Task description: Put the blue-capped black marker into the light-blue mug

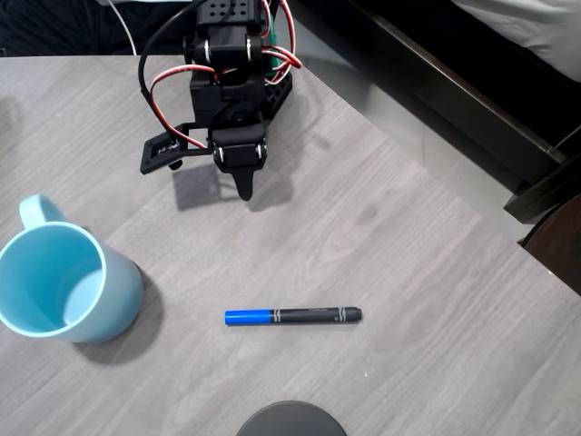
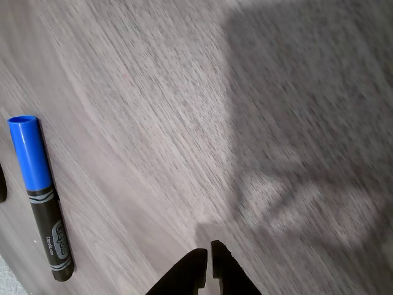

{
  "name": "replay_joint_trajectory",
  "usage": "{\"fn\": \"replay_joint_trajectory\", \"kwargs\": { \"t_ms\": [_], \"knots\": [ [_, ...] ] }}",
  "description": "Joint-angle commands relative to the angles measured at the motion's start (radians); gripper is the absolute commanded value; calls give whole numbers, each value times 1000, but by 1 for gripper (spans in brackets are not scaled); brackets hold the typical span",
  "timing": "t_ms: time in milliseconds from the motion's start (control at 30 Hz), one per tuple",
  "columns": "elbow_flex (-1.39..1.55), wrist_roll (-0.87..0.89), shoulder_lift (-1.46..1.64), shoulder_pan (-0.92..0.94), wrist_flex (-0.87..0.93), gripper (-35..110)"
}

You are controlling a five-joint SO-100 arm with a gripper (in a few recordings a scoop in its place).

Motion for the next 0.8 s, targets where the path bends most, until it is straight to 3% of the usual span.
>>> {"fn": "replay_joint_trajectory", "kwargs": {
  "t_ms": [0,300,433,667,767],
  "knots": [
    [6,9,23,5,-6,0],
    [-91,-18,23,17,-11,0],
    [-264,-61,9,-21,-34,0],
    [-808,95,-624,-190,31,0],
    [-904,137,-759,-265,-2,0]
  ]
}}
